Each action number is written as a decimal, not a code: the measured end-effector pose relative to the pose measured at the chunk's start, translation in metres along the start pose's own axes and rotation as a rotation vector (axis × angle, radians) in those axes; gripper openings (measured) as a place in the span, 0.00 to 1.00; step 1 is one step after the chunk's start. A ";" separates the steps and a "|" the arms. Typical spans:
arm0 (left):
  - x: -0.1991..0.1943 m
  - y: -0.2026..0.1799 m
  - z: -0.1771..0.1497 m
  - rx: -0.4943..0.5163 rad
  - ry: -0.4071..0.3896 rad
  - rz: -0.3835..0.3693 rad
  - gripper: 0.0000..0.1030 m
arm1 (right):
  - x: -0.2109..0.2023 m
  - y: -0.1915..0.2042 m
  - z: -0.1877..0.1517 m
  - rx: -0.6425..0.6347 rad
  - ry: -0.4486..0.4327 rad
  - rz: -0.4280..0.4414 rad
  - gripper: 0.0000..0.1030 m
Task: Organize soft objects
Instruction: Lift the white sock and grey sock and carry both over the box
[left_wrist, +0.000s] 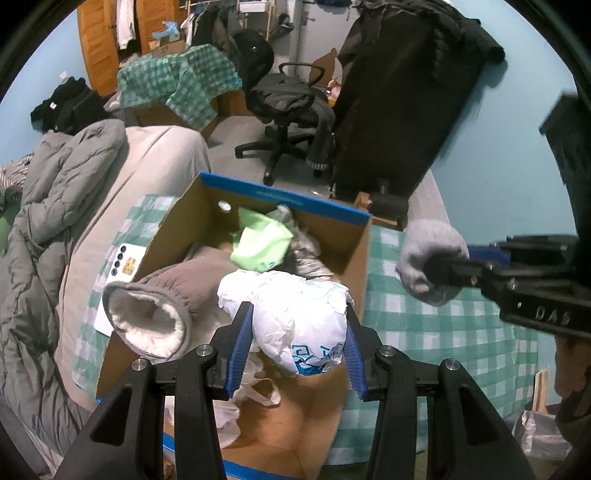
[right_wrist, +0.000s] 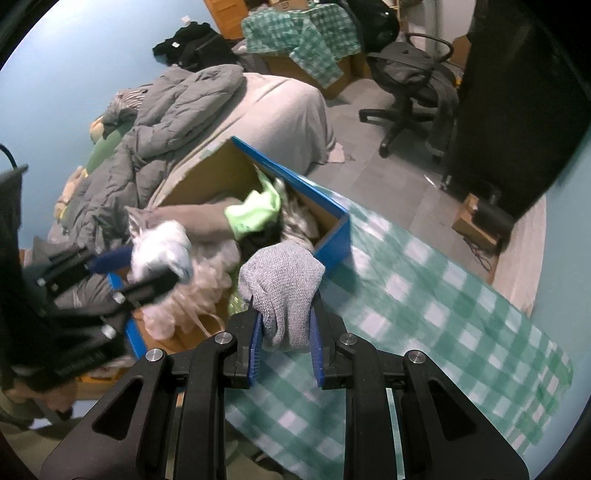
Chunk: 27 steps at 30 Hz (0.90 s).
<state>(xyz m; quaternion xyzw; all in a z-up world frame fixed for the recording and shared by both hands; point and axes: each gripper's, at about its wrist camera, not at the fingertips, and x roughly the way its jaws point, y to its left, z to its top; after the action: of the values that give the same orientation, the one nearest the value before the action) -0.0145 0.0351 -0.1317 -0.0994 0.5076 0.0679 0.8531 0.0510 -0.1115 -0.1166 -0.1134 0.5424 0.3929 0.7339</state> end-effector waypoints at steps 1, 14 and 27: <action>0.003 0.004 0.000 -0.007 0.006 -0.001 0.45 | 0.004 0.004 0.005 -0.005 0.003 0.003 0.19; 0.035 0.029 0.005 -0.040 0.069 -0.066 0.48 | 0.062 0.029 0.045 -0.031 0.076 0.046 0.20; 0.020 0.042 0.007 -0.042 0.050 -0.067 0.77 | 0.057 0.033 0.058 -0.022 0.056 0.006 0.48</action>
<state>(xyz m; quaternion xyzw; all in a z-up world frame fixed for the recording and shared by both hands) -0.0088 0.0783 -0.1501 -0.1361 0.5236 0.0473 0.8397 0.0742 -0.0290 -0.1366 -0.1307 0.5588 0.3976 0.7160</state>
